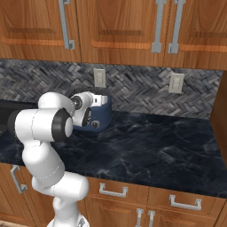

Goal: Start the toaster. Once the lever pops up, take the bread to the plate on the dining counter.

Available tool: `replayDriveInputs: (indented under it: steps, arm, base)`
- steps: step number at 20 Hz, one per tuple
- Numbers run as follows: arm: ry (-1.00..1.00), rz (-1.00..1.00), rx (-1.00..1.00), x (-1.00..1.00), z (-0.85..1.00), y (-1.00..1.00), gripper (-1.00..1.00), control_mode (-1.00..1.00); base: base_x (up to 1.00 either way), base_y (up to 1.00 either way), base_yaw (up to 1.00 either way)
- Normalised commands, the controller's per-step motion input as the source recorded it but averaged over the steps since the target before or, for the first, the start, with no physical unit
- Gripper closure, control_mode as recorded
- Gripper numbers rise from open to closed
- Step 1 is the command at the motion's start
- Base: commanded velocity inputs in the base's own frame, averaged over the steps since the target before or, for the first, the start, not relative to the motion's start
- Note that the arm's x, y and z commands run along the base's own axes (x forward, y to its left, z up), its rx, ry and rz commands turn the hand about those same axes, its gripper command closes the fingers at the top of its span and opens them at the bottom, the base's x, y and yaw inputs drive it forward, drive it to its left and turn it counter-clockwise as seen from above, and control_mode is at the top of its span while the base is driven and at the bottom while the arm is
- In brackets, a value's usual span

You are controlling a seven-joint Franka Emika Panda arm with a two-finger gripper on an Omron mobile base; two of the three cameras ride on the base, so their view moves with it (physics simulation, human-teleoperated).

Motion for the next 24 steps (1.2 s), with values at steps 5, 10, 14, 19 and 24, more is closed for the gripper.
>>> replayDriveInputs:
  steps: [5, 10, 14, 19, 24]
  arm:
    - [0.00, 0.00, 0.00, 0.00, 0.00, 0.00, -1.00, -1.00]
    - [0.00, 0.00, 0.00, 0.00, 0.00, 0.00, -1.00, -1.00]
    - [0.00, 0.00, 0.00, 0.00, 0.00, 0.00, -1.00, -1.00]
    - [0.00, 0.00, 0.00, 0.00, 0.00, 0.00, -1.00, -1.00]
    - [0.00, 0.00, 0.00, 0.00, 0.00, 0.00, -1.00, -1.00]
  base:
    - [0.00, 0.00, 0.00]
    - [0.00, 0.00, 0.00]
    - [0.00, 0.00, 0.00]
    - [0.00, 0.00, 0.00]
    - [0.00, 0.00, 0.00]
